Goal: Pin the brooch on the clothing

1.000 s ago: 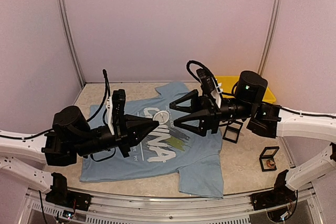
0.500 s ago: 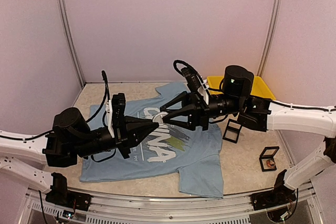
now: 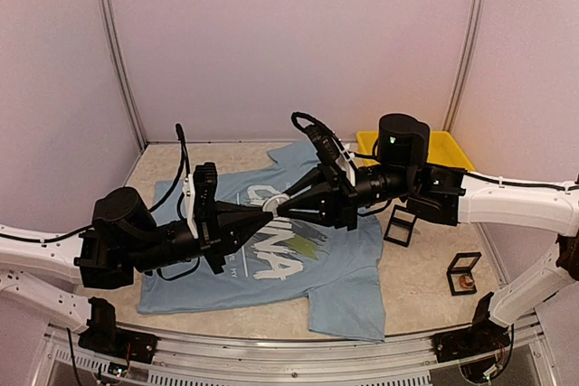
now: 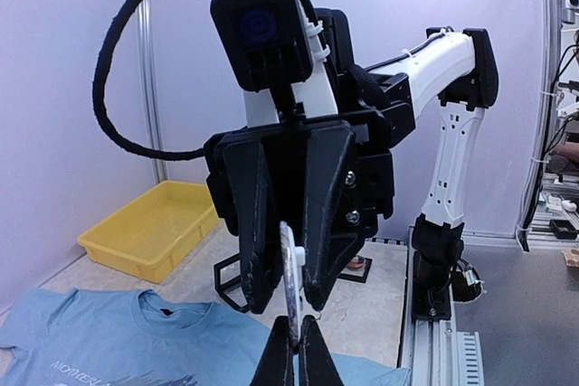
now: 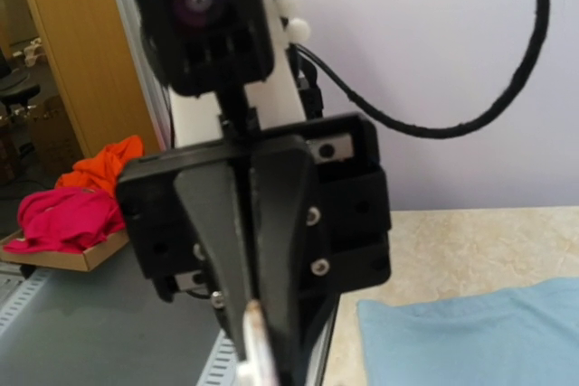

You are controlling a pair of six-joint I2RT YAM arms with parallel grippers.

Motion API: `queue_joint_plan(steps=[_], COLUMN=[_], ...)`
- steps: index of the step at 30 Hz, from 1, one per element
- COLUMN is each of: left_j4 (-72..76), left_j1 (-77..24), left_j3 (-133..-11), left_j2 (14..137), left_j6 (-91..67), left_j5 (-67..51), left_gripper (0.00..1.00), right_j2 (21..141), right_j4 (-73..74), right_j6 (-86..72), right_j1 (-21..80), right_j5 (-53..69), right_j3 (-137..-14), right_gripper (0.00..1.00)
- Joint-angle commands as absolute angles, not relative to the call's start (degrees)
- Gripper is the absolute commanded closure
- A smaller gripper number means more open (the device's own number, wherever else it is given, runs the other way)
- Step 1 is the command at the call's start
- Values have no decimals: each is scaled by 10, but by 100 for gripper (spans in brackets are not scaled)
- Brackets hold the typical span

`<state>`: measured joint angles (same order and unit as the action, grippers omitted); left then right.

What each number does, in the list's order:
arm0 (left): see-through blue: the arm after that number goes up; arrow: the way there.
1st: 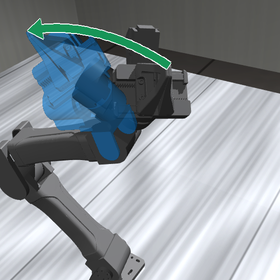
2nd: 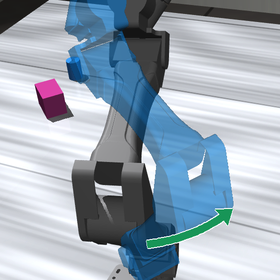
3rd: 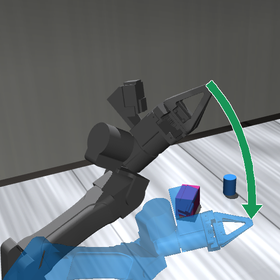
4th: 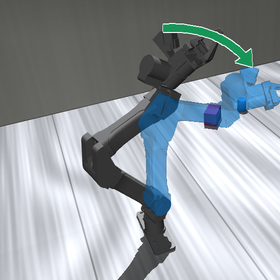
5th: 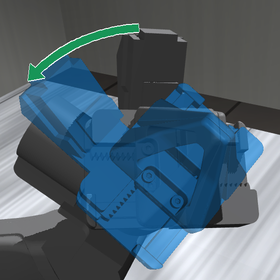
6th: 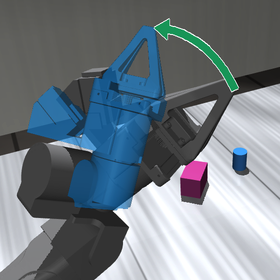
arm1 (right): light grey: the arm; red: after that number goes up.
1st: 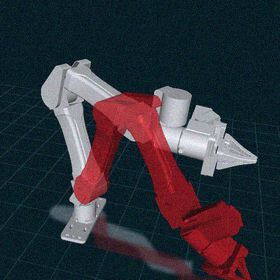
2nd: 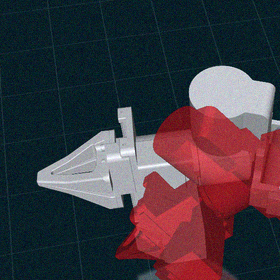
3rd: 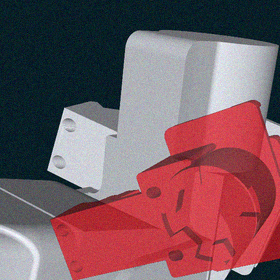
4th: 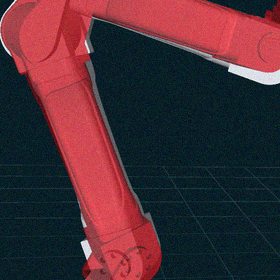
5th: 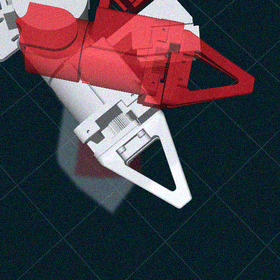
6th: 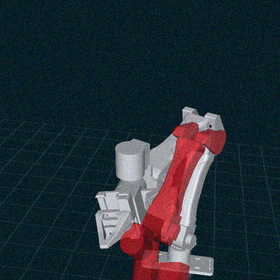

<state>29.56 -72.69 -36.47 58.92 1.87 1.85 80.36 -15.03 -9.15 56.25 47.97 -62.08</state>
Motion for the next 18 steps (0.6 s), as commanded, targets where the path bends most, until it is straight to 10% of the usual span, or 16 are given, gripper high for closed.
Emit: queue_joint_plan(steps=[1,14,18], left_j4=[319,309,317], left_j1=[-730,-736,-736], left_j3=[-362,-370,-360], left_j2=[593,608,592], left_j6=[33,40,39], left_j5=[4,-9,23], left_gripper=[100,100,100], right_j2=[808,822,811], right_j4=[-136,-90,-52], right_j6=[-86,-71,-35], right_j1=[565,565,565], right_j5=[461,440,450], right_j3=[-632,-656,-657], right_gripper=[86,95,65])
